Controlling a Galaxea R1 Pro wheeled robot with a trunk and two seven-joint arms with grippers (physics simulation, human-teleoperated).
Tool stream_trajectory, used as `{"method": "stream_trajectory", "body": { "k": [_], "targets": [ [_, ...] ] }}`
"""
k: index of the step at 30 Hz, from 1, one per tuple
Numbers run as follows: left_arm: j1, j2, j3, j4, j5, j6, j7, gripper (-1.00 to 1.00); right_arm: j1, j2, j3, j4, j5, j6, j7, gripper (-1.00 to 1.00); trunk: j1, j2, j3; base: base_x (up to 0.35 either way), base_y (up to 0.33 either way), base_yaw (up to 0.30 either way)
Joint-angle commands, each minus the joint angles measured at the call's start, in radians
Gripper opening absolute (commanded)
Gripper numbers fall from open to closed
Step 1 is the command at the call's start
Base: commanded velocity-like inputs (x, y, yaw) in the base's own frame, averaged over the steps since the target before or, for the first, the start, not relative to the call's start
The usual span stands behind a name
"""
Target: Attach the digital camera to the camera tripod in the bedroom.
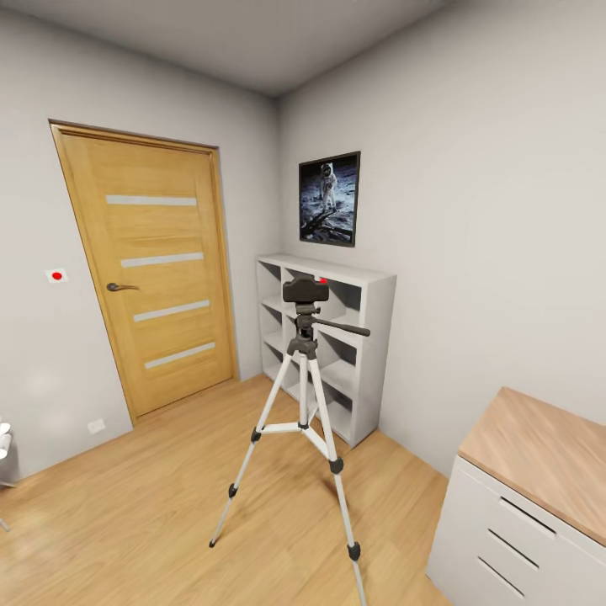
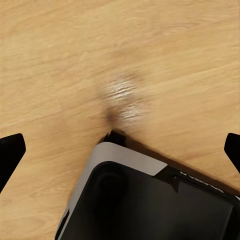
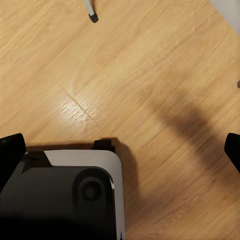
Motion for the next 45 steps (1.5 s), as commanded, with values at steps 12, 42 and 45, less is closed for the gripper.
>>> {"method": "stream_trajectory", "body": {
  "k": [12,42,45],
  "targets": [
    [0.000,0.000,-0.008,-0.001,0.007,0.000,0.004,1.00,-0.001,-0.001,0.008,0.003,-0.010,-0.006,0.005,1.00,0.000,-0.001,0.000,0.000,0.000,0.000],
    [0.000,0.000,-0.008,-0.001,0.007,0.000,0.004,1.00,-0.001,0.003,0.008,0.003,-0.010,-0.008,0.004,1.00,0.000,-0.001,0.005,0.000,0.000,0.012],
    [0.000,0.000,-0.008,-0.001,0.007,0.000,0.004,1.00,-0.001,0.004,0.008,0.003,-0.010,-0.009,0.004,1.00,0.000,-0.001,0.009,0.000,0.000,0.103]
  ]
}}
